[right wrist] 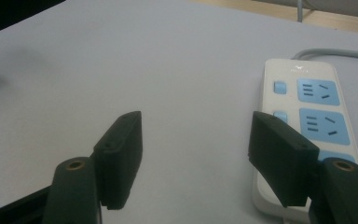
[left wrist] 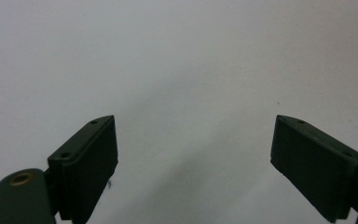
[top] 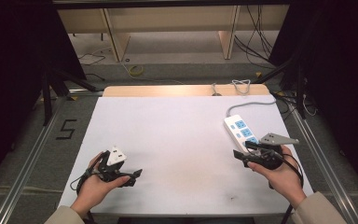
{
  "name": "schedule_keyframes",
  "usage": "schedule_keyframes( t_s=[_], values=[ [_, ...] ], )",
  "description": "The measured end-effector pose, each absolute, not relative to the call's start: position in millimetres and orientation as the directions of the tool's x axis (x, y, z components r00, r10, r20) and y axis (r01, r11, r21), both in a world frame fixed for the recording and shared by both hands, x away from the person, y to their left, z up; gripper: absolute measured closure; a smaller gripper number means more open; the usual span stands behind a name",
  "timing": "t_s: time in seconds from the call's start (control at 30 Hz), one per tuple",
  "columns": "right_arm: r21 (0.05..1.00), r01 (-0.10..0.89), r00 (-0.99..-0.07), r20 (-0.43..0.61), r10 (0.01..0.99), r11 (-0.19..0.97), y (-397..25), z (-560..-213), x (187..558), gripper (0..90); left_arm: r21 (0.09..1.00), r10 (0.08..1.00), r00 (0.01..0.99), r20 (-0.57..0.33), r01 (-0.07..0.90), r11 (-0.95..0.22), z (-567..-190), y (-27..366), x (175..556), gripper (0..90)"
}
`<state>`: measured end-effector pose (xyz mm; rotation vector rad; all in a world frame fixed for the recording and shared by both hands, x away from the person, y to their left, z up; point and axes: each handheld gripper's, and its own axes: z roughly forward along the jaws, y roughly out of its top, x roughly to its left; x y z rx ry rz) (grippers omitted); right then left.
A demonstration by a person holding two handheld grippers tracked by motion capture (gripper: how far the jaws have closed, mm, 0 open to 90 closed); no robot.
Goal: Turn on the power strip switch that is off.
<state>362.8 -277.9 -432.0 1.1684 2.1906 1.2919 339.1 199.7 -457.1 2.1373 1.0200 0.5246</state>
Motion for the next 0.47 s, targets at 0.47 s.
schedule_keyframes(
  t_s=[0.47],
  values=[
    [0.851,0.472,-0.610,0.127,0.782,0.230,-287,-440,334,31.6,0.731,0.798,0.600,0.058,0.519,-0.443,-457,201,337,14.3]
  ],
)
